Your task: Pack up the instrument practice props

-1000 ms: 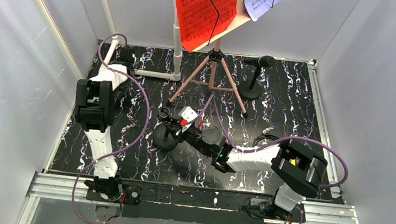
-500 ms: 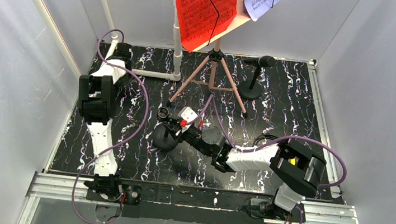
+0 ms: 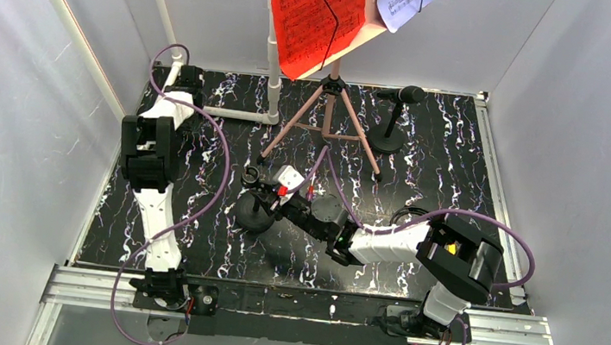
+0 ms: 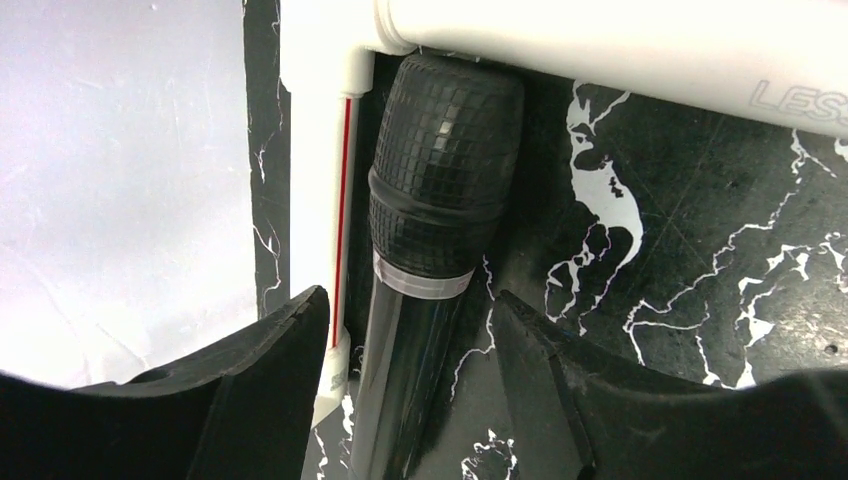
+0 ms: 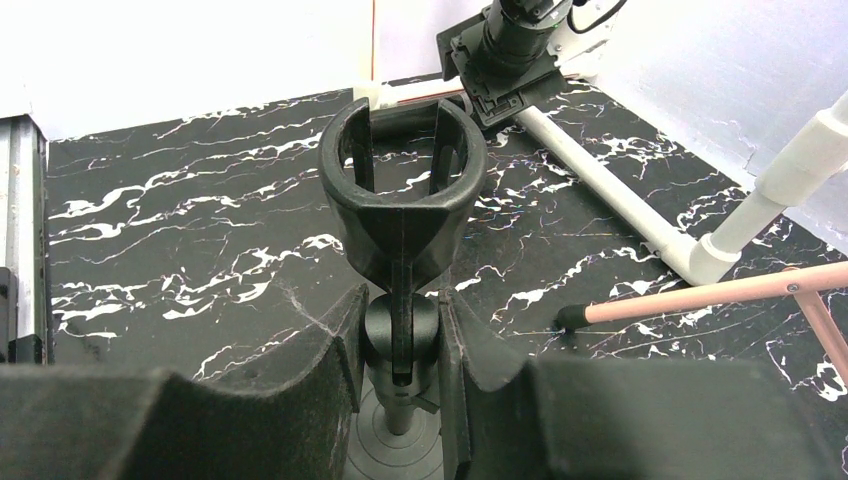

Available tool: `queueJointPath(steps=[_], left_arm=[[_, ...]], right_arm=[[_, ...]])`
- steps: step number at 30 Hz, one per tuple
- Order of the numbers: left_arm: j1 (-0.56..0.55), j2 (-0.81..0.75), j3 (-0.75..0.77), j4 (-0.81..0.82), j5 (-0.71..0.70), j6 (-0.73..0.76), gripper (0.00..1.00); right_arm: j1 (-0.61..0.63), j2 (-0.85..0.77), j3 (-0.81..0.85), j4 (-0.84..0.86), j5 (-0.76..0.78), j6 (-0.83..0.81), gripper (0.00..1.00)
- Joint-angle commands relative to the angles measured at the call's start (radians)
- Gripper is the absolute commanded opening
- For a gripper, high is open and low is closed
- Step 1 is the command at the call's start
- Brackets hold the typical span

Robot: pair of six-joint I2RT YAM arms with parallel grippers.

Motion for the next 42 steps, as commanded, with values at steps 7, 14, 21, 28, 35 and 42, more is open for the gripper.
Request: queueJointPath(steps=[7, 14, 21, 28, 35, 42], left_arm=[[-0.050, -0.362, -0.193, -0.020, 0.117, -0.195, 0.61], [-0.110, -0.698, -0.338, -0.127, 0.330, -0.364, 0.63], [-0.185, -1.015, -0.528, -0.181, 0.480, -0.441, 0.64], [-0.282, -1.239, -0.617, -0.266, 0.563, -0.462, 0.70], [-0.349, -1.383, -0.699, -0.280, 0.667, -0.544, 0.73], [-0.437, -1.490, -0.771, -0.281, 0.609, -0.659, 0.73]], right_arm=[[-0.002, 0.044, -0.049, -0.378, -0.009, -0.028, 0.12], [-0.002, 0.003, -0.011, -0.411, -0.011, 0.003, 0.34], [-0.002, -0.069, 0.036, -0.448, -0.035, 0.037, 0.58], [-0.002, -0.163, 0.037, -0.484, -0.038, 0.067, 0.80], [-0.001, -0.314, -0.022, -0.557, 0.074, 0.067, 0.97], [-0.002, -0.515, -0.070, -0.711, 0.243, 0.049, 0.99]])
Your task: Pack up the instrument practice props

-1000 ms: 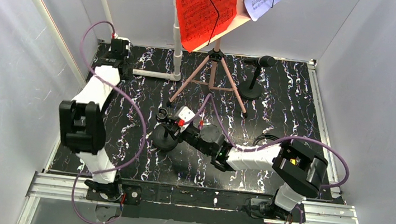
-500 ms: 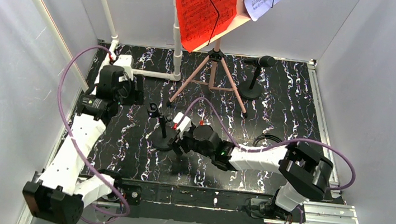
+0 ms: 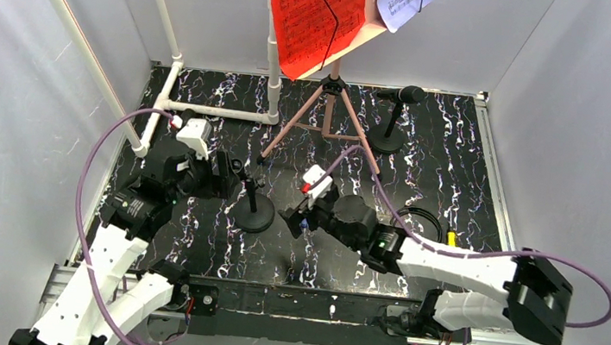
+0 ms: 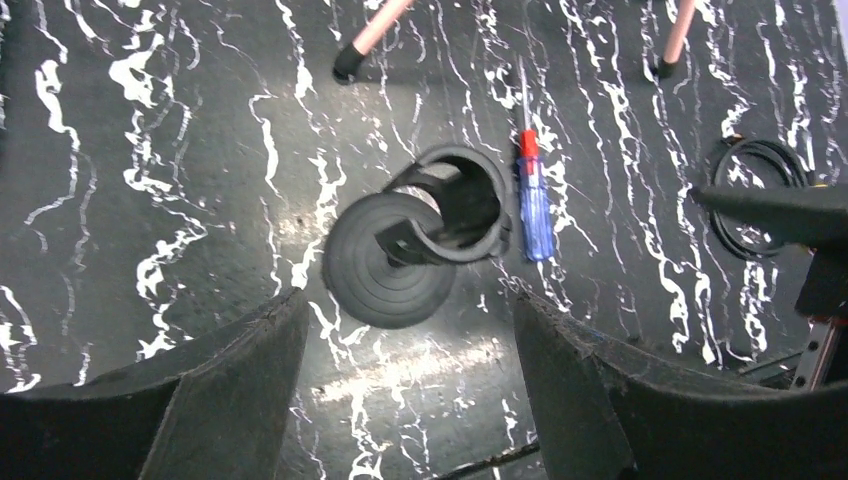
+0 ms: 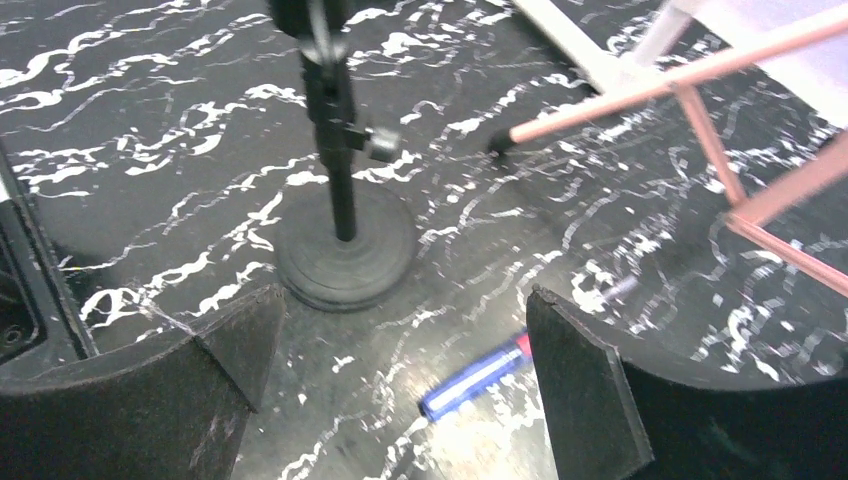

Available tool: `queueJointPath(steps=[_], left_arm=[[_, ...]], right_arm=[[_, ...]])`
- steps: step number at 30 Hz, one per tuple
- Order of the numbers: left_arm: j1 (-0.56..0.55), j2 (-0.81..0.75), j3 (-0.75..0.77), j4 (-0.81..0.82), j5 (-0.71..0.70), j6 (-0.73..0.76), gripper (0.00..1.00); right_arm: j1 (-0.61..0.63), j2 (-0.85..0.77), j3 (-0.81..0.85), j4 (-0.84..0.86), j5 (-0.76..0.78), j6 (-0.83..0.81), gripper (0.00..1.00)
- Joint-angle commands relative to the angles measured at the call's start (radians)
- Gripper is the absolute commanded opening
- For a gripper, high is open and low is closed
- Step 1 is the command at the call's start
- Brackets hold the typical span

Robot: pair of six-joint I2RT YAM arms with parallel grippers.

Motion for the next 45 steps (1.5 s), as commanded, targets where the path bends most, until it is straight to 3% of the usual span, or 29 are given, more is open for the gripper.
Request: queueJointPath(steps=[1, 4, 15, 24, 36, 42, 45], left_arm=[[-0.059, -0.064, -0.045, -0.011, -0.015, -0.110, 0.73], [-0.116, -0.070, -0.075, 0.025, -0.047, -0.151, 0.71], [-0.337, 0.028, -0.140, 0.233, -0.424, -0.228, 0.70], [-0.357, 0.132, -0.197, 0.398, -0.527, -0.251, 0.65], [-0.357, 0.197, -0.209, 0.452, -0.645, -0.183, 0.49], [-0.346, 0.227, -0.212, 0.508, -0.663, -0.159, 0.46], [-0.321, 0.240, -0.208, 0.525, -0.655, -0.143, 0.36]], right_arm=[[-0.001, -0.151, -0.035, -0.110, 0.170, -0.015, 0.99], [0.000, -0.246, -0.048, -0.184, 0.240, -0.023, 0.99], [0.000, -0.561, -0.067, -0.442, 0.415, -0.038, 0.99], [0.000, -0.676, 0.064, -0.732, 0.440, 0.018, 0.99], [0.000, -0.742, 0.164, -0.928, 0.398, 0.002, 0.99], [0.000, -0.803, 0.110, -0.906, 0.384, -0.029, 0.99], [0.000, -0.834, 0.084, -0.883, 0.371, -0.032, 0.98]])
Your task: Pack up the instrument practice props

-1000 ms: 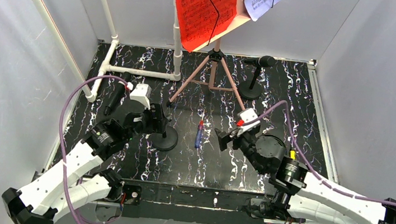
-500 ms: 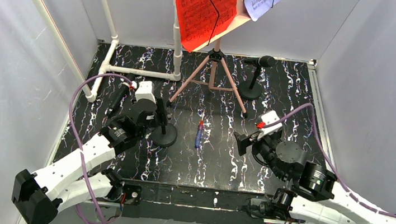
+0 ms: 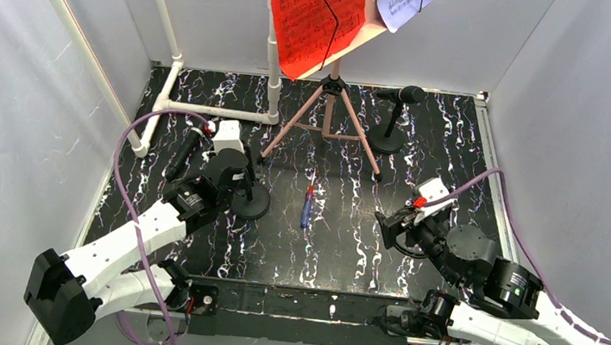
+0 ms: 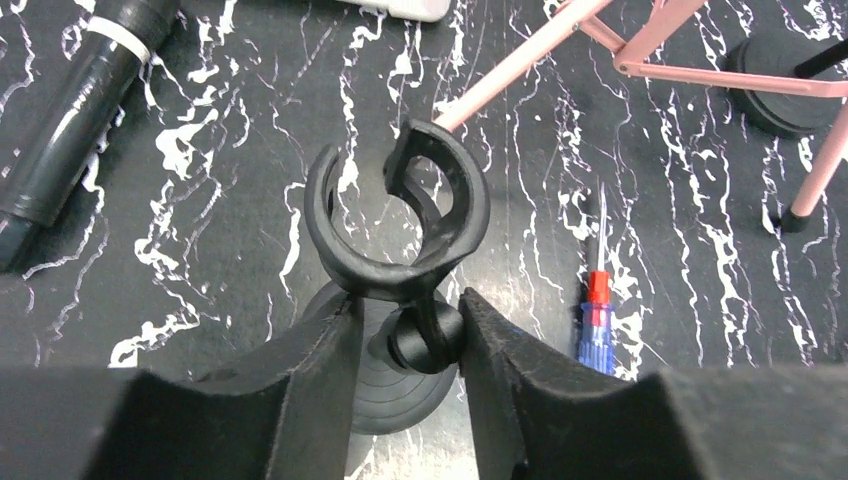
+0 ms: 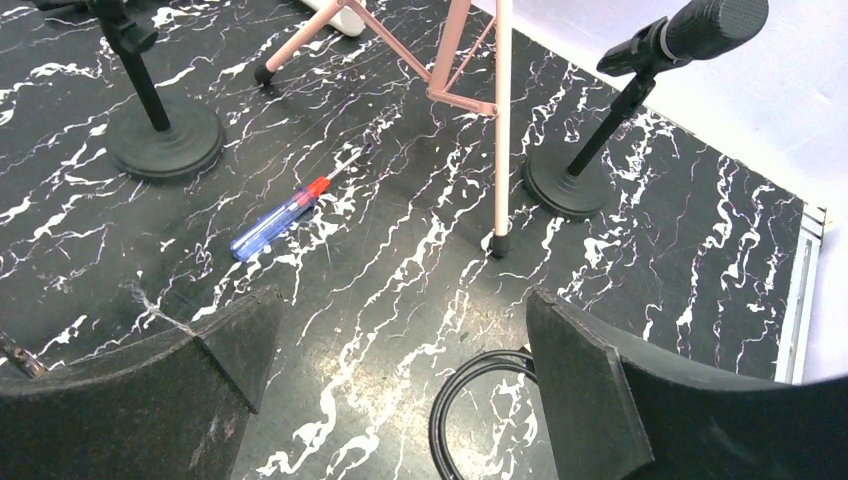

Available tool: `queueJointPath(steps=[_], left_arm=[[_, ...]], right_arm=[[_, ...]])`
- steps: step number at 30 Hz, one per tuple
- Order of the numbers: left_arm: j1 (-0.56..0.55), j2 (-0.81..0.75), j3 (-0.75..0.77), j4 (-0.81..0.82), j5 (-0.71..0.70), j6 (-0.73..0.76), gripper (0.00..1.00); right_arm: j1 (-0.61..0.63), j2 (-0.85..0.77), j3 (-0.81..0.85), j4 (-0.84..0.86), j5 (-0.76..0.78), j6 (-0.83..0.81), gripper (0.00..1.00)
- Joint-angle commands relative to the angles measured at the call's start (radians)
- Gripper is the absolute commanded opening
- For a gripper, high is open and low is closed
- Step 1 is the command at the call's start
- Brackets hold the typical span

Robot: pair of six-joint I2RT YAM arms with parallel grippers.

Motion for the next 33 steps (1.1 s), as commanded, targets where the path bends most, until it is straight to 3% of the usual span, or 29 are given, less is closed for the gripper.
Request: queueJointPath(steps=[1, 6, 9, 21, 33], left_arm=[[0.039, 0.012, -0.005, 0.061, -0.043, 0.039, 0.34], [0.110, 0.011, 0.006, 0.113, -0.004, 0.107, 0.19], [0.200, 0.018, 0.007, 0.173, 0.086, 0.131, 0.01], [0.436, 0.275, 0.204, 0.314, 0.282, 0.240, 0.00], [0.567, 0.543, 0.416, 0.348, 0.423, 0.281, 0.00]], right_arm=[[0.001, -0.047, -0.023, 0.041, -0.017, -0.022, 0.99], [0.000, -0.069, -0.043, 0.042, -0.019, -0.023, 0.99], [0.001, -0.075, -0.049, 0.049, -0.030, -0.026, 0.98], [0.001, -0.090, -0.065, 0.051, -0.032, -0.031, 0.99], [0.001, -0.102, -0.085, 0.071, -0.011, -0.043, 0.99]])
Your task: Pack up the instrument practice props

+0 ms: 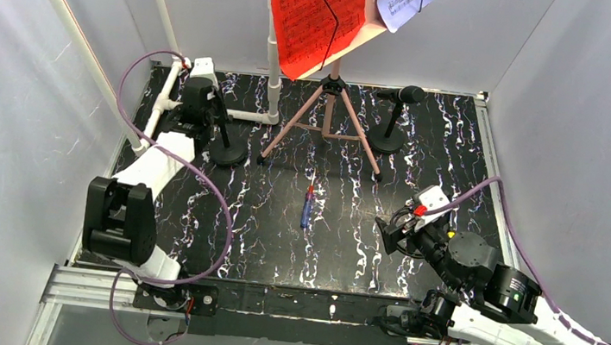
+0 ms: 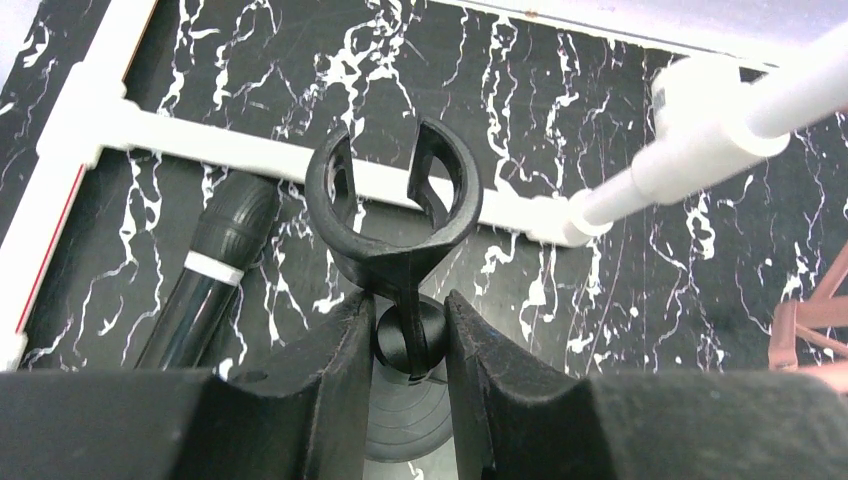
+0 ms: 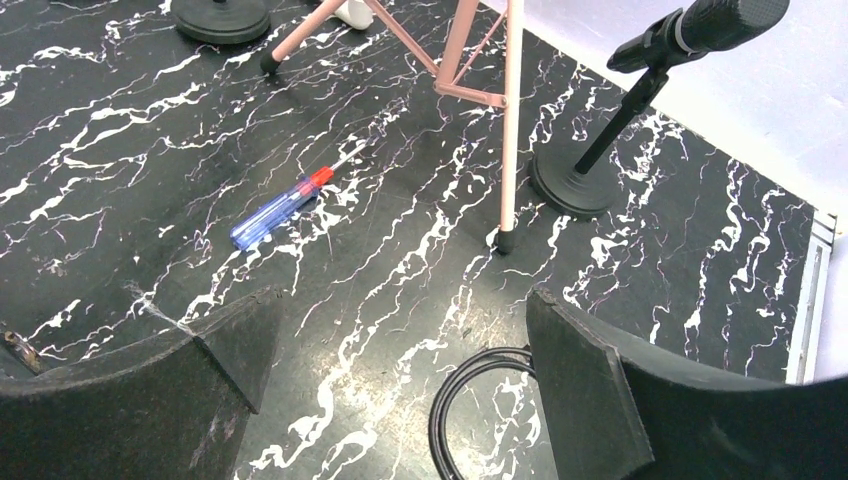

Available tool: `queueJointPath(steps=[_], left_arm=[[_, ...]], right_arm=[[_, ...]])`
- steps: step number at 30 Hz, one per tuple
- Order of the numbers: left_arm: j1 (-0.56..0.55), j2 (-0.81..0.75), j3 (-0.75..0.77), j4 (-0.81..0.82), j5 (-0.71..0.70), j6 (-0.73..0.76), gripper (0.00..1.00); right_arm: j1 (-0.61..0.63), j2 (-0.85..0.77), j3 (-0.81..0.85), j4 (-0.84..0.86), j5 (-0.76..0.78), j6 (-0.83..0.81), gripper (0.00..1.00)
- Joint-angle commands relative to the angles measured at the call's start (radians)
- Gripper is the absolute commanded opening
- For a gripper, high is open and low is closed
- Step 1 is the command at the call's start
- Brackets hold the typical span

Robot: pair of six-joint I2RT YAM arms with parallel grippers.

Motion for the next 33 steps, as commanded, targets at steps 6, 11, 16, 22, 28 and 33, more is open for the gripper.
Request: queueJointPath(steps=[6, 11, 16, 22, 28, 33], left_arm=[[0.079, 0.138, 0.179, 0.079, 0.118, 0.046, 0.00], [0.108, 0.168, 0.212, 0.079, 0.140, 0.052, 0.00], [0.112, 0.179, 0.233, 0.079, 0.148, 0.110, 0.00], [0.123, 0.194, 0.248, 0.066, 0.137, 0.176, 0.02], [0.135, 0.206, 0.251, 0.066, 0.172, 0.187, 0.10], [0.170, 0.220, 0.258, 0.066, 0.206, 0.184, 0.18]], right_arm=[[0.001, -0.017, -0.012, 0.065, 0.026, -0.023, 0.99], [0.001, -0.011, -0.013, 0.066, 0.027, -0.025, 0.99], [0.000, -0.006, -0.015, 0.068, 0.035, -0.027, 0.99], [0.001, 0.012, -0.017, 0.068, 0.032, -0.025, 0.99], [0.000, 0.028, -0.013, 0.063, 0.027, -0.025, 0.99], [0.000, 0.021, -0.014, 0.063, 0.024, -0.025, 0.99]])
